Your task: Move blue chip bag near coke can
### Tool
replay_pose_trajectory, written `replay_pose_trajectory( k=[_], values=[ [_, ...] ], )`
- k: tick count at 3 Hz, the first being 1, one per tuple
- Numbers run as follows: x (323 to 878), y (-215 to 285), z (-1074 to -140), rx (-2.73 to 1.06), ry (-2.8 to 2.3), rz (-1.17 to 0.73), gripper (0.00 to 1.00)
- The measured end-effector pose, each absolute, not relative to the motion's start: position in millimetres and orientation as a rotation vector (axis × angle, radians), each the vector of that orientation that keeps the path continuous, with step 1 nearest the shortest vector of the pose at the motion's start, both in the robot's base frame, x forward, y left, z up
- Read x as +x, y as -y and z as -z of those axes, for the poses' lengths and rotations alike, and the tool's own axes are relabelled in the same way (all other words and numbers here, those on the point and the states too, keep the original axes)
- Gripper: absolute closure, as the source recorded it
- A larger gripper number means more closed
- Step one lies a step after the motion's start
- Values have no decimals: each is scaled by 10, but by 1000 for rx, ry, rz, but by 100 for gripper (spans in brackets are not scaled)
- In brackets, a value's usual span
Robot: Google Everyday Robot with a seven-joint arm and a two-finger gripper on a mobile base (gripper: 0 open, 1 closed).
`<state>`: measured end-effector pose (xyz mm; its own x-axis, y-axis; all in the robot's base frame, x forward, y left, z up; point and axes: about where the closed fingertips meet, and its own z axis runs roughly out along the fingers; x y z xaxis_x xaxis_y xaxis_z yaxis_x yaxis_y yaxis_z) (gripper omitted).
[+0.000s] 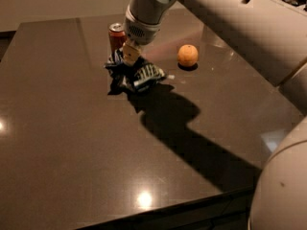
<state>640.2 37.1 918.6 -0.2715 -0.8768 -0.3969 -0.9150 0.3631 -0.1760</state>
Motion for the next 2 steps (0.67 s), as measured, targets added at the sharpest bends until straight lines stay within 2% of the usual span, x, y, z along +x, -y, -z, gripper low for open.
replay_pose_trajectory(
  k=[1, 2],
  values=[
    [6427, -312, -9153, -1576, -2186, -122, 5],
    [6437, -273, -9131, -1589, -2174, -123, 0]
  ],
)
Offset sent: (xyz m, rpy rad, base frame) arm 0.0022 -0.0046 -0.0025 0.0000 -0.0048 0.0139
